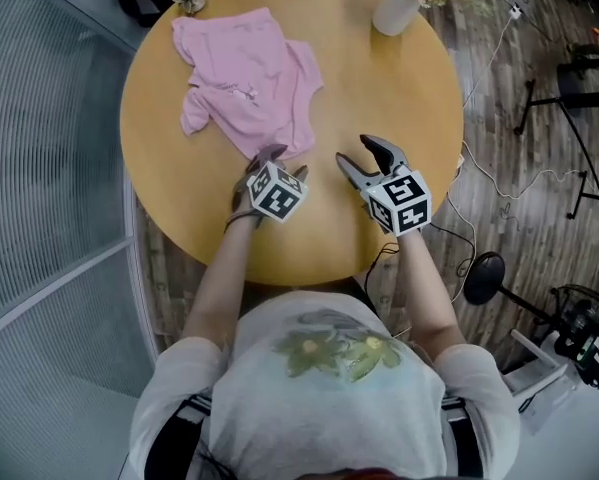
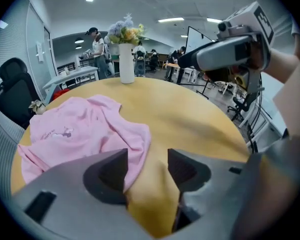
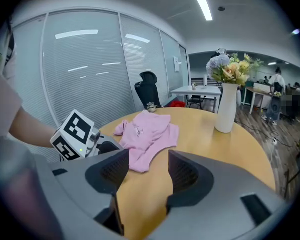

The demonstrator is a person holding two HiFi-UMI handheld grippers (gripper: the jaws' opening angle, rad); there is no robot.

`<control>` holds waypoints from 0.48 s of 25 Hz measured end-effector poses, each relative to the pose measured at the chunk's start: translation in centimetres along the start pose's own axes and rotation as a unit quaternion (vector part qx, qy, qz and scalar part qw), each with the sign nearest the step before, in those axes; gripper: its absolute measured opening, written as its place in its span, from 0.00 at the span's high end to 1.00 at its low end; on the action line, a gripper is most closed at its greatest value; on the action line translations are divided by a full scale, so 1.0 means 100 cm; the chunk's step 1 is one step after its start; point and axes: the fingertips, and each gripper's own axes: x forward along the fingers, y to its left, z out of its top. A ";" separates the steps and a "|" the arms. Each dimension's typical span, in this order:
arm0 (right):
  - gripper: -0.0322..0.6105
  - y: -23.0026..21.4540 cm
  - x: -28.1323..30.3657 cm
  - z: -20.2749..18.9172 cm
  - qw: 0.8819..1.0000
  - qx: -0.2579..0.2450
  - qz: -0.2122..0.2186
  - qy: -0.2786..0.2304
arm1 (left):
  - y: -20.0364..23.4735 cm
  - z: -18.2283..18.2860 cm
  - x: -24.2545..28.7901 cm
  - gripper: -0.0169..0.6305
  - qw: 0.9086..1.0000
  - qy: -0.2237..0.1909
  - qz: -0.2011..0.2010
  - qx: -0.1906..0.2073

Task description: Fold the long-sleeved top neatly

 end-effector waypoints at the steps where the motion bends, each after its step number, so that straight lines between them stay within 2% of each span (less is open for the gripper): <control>1: 0.58 -0.005 0.006 -0.001 1.000 -0.003 0.004 0.004 | 0.002 -0.002 0.005 0.59 1.000 0.007 0.001 -0.005; 6: 0.58 -0.026 0.037 -0.004 0.999 -0.031 0.035 0.024 | 0.007 -0.013 0.024 0.61 0.999 0.031 0.001 -0.025; 10: 0.58 -0.046 0.066 -0.004 0.994 -0.087 0.051 0.039 | 0.020 -0.019 0.030 0.72 0.998 0.037 0.023 -0.053; 12: 0.58 -0.055 0.082 -0.004 0.989 -0.126 0.057 0.048 | 0.028 -0.021 0.029 0.85 0.996 0.033 0.039 -0.071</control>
